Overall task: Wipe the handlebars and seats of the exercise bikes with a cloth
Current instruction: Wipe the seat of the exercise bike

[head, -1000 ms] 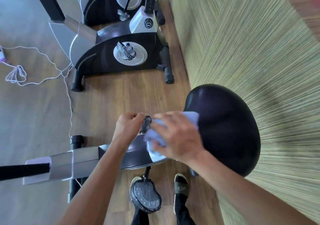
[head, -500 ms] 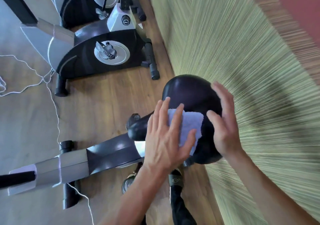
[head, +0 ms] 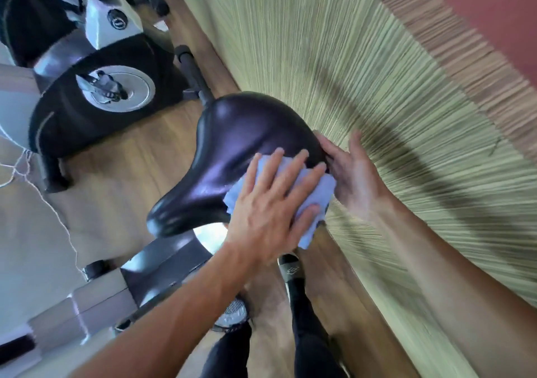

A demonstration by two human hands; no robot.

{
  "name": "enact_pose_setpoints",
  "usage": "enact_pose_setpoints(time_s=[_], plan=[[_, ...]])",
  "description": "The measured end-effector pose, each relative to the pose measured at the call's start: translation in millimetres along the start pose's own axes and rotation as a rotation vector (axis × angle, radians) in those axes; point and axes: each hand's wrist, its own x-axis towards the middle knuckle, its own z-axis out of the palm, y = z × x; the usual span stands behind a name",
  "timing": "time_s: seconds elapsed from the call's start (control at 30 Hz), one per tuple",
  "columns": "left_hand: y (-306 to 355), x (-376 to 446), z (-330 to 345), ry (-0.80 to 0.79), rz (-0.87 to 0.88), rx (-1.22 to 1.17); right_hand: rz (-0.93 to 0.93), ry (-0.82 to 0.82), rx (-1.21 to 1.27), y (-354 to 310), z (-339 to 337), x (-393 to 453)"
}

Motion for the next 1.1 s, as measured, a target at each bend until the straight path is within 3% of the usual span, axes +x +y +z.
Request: enact_pose_setpoints(time_s=[0.07, 0.13, 0.23, 0.3, 0.43, 0.5, 0.67, 0.73, 0.83, 0.9, 0.93, 1.07, 1.1], plan=[[-8.1, -29.9, -5.0, -0.104, 0.211, -0.019, 0.008, 0.001, 0.008, 1.1, -1.4, 0.6], [-34.5, -8.2, -2.0, -0.096, 0.267, -0.008, 0.002, 0.011, 0.020, 5.7, -3.3, 4.0], [-56.8, 69.0, 5.8, 0.061, -0.042, 0.045, -0.036, -0.034, 0.092, 13.9, -2.8, 6.1], [-39.8, 82.3, 10.6, 0.093, -0.115, 0.043, -0.039, -0.060, 0.105, 14.8, -2.9, 4.9], [-11.6, 7.8, -0.3, -0.038, 0.315, -0.102, -0.053, -0.001, 0.112, 25.8, -19.7, -4.6], [-24.6, 12.9, 1.0, -0.090, 0.492, -0.081, -0.066, 0.098, 0.058, 37.2, -27.3, -14.3], [-0.3, 112.3, 27.9, -0.006, 0.258, 0.051, -0.086, 0.292, -0.078, 80.7, -34.2, -38.9], [15.2, 86.1, 22.1, -0.029, 0.393, -0.025, -0.089, 0.323, -0.055, 91.0, -35.5, -45.5], [3.8, 27.4, 9.1, -0.128, 0.807, -0.156, -0.110, 0.389, -0.003, 96.9, -35.7, -56.1], [-11.0, 35.5, 9.0, -0.188, 0.966, -0.144, -0.120, 0.407, 0.003, 96.8, -34.4, -60.9], [-13.5, 50.7, 13.5, -0.173, 0.936, -0.159, -0.123, 0.412, 0.000, 96.9, -35.9, -62.0], [0.2, 105.1, 22.7, 0.005, 0.387, -0.078, -0.117, 0.452, 0.013, 95.4, -38.0, -66.3], [7.1, 96.9, 22.9, 0.016, 0.362, -0.080, -0.111, 0.466, 0.018, 95.0, -38.7, -67.0]])
